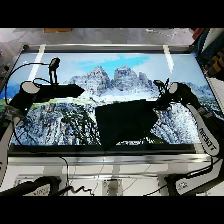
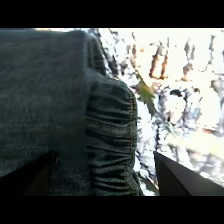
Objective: Fold the clothes and pants, and hang the long-sleeved shirts on hangers.
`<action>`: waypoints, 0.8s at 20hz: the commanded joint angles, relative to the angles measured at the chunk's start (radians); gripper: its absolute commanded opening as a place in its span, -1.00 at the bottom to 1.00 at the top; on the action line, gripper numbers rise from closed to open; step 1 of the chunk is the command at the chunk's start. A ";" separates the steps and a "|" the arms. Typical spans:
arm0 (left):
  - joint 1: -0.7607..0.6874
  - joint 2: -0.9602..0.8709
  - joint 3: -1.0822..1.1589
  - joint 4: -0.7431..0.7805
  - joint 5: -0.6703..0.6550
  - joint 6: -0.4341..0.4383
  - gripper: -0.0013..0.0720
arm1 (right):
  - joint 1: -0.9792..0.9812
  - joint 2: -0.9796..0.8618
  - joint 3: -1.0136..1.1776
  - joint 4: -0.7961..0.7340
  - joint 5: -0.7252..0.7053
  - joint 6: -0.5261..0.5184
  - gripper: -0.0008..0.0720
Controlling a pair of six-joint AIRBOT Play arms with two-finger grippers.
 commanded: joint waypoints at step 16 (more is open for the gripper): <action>-0.001 0.000 0.001 0.000 -0.001 0.000 -0.93 | -0.213 -0.052 0.174 0.093 0.151 -0.009 0.28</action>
